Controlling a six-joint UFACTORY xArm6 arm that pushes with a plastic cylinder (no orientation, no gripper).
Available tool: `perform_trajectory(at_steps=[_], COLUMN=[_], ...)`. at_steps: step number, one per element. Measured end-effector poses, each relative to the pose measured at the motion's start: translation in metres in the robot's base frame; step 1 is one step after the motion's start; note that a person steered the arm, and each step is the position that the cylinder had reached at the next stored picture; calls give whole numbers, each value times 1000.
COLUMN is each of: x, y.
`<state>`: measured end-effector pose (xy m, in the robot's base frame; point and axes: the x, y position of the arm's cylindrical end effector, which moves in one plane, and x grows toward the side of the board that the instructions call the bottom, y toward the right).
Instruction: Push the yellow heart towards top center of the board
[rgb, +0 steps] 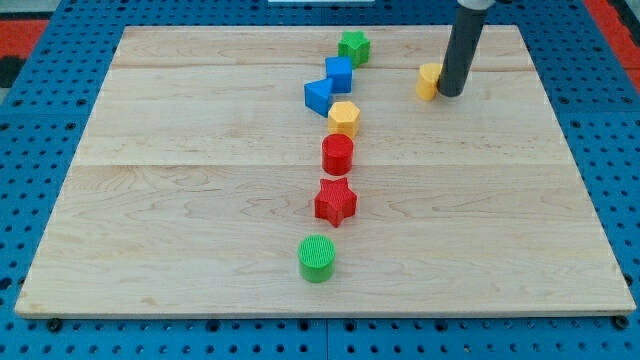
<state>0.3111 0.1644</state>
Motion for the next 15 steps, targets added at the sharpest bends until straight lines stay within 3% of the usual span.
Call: perform_trajectory(at_steps=[2,3,6,7,8,10,12,13,14,15], x=[-27,-1,-54,-24,-17,-46,-74,-60,-82,-113], y=[-5,-21,-30,-16,-50,-82,-66,-24,19,-10])
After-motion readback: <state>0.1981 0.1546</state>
